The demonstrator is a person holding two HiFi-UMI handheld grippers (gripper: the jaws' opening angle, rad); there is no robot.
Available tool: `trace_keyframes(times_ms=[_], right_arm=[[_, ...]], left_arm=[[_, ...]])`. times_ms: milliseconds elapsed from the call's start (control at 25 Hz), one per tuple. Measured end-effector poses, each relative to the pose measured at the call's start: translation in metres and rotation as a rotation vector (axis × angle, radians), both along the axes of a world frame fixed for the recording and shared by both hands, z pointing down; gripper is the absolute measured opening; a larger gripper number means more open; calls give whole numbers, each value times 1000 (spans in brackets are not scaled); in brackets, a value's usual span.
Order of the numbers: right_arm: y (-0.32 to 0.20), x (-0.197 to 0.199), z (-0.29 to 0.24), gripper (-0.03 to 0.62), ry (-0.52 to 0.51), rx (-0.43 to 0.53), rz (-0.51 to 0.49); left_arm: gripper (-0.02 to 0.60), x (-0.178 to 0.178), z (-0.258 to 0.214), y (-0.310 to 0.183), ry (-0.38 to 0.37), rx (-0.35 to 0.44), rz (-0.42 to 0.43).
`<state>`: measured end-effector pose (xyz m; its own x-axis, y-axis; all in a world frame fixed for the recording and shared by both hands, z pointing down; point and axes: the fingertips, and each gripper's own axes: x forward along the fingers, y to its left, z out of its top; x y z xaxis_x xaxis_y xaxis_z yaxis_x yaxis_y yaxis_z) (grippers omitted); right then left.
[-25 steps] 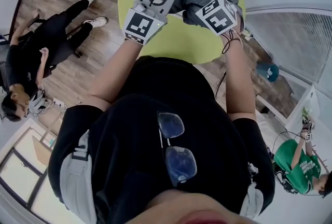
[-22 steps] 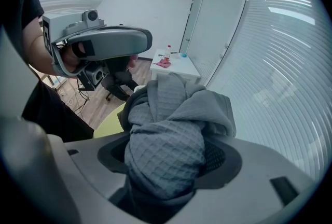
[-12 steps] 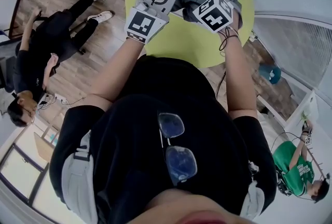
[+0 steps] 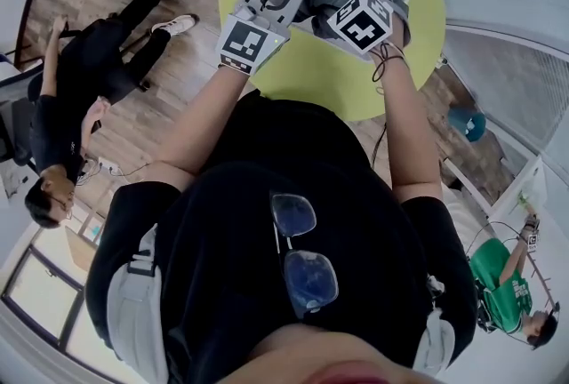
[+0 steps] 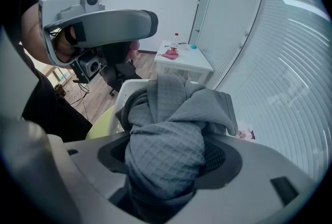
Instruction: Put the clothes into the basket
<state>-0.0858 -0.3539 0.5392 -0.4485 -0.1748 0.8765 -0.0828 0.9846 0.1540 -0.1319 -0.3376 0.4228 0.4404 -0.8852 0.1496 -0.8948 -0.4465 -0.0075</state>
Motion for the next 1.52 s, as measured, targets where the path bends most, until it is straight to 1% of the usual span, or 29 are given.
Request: trace_keyframes(times_ms=[360, 560, 800, 1080, 1360, 1520], right_arm=[[-2, -5, 43, 337, 29, -72, -22], [-4, -8, 62, 337, 33, -109, -19], [-5, -4, 83, 337, 10, -175, -6], [-2, -2, 110, 337, 27, -203, -15], [-2, 7, 142, 339, 97, -218, -22], [-6, 5, 151, 348, 99, -224, 4]], left_arm=[[11, 1, 32, -23, 15, -56, 37], [11, 0, 44, -37, 14, -72, 49], [11, 6, 50, -49, 18, -86, 56], [9, 2, 58, -54, 12, -98, 57], [9, 3, 58, -53, 9, -102, 56], [11, 1, 61, -51, 7, -110, 49]])
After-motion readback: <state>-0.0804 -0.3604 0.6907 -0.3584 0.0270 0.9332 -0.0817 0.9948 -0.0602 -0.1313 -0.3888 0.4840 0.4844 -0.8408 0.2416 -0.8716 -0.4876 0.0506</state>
